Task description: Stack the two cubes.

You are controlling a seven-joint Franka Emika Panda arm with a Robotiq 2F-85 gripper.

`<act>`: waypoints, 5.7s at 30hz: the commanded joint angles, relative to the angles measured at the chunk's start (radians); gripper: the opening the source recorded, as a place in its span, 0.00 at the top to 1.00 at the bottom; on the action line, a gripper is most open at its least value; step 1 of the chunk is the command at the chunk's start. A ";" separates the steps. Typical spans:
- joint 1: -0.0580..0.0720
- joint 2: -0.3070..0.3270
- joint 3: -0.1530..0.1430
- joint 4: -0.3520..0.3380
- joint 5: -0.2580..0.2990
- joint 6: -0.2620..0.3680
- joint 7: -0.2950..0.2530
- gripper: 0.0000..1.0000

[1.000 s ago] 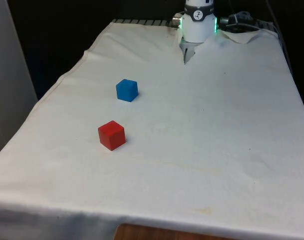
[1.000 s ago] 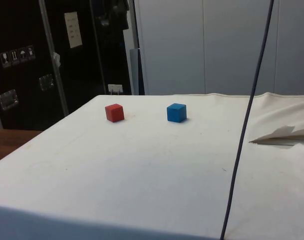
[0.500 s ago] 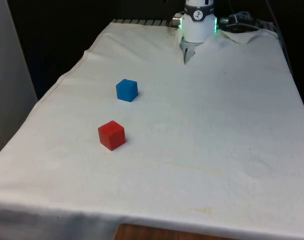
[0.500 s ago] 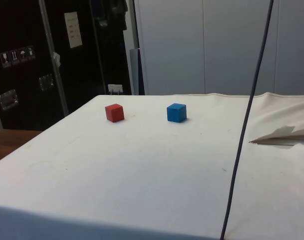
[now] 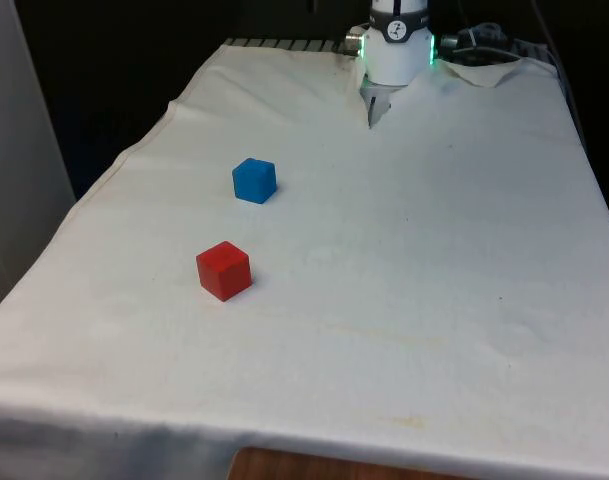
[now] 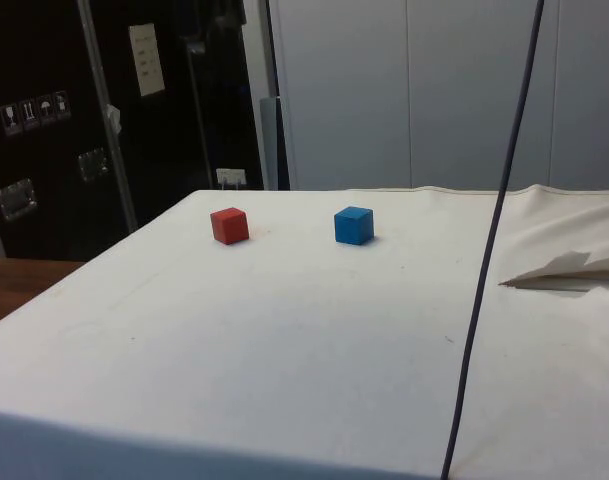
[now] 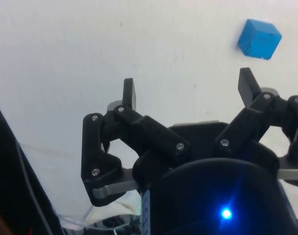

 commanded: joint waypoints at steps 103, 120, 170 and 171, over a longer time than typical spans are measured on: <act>-0.045 0.395 -0.180 0.294 0.189 0.124 -0.352 0.00; -0.057 0.513 -0.221 0.425 0.244 0.077 -0.371 0.00; -0.060 0.640 -0.253 0.414 0.356 0.128 -0.158 0.00; -0.060 0.642 -0.255 0.415 0.359 0.129 -0.155 0.00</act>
